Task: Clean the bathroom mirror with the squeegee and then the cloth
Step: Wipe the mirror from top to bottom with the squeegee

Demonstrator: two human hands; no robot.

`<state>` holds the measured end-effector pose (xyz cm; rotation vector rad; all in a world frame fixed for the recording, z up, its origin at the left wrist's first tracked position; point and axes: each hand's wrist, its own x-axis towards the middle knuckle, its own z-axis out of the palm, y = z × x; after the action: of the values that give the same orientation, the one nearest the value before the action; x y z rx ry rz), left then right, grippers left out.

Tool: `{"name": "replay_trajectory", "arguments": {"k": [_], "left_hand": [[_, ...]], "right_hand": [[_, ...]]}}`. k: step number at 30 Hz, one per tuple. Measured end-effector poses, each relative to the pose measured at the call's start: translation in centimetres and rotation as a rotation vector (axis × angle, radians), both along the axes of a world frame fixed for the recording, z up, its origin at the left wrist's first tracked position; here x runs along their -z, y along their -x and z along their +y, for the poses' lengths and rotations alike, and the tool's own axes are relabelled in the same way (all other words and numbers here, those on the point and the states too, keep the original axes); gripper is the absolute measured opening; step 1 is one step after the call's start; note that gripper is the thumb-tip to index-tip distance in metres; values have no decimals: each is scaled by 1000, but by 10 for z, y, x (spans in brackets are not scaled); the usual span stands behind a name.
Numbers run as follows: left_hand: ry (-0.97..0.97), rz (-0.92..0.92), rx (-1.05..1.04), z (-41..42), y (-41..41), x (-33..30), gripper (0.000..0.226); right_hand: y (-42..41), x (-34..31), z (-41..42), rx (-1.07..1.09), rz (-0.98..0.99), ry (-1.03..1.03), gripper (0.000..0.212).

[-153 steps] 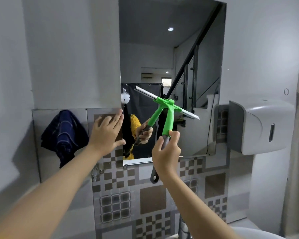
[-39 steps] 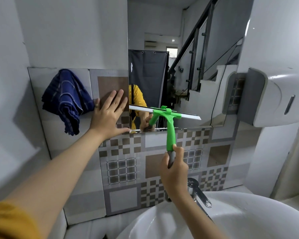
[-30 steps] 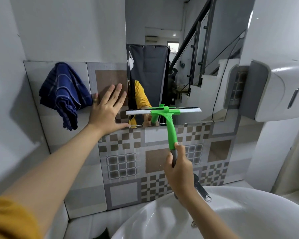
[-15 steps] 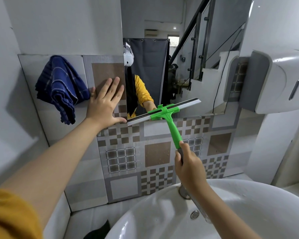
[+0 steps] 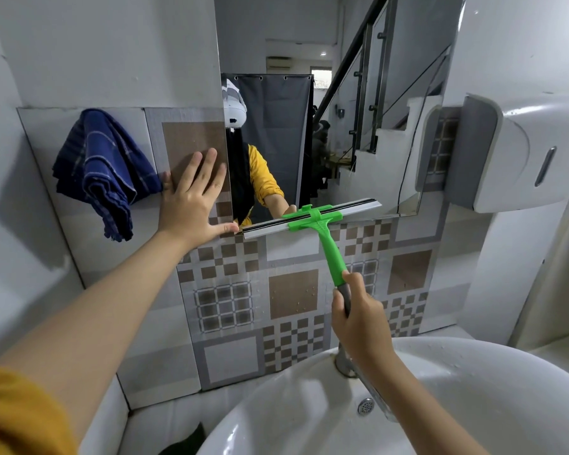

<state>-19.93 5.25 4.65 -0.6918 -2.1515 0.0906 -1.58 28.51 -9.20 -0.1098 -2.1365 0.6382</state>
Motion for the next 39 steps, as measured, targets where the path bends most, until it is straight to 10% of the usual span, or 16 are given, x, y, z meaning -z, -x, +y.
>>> {"name": "replay_trajectory", "arguments": {"k": [14, 39], "left_hand": [[-18, -12, 15, 1, -3, 0, 114], [-30, 13, 18, 1, 2, 2, 117]], "right_hand": [[-20, -11, 1, -76, -188, 239, 13], [6, -78, 55, 163, 249, 732, 14]]}}
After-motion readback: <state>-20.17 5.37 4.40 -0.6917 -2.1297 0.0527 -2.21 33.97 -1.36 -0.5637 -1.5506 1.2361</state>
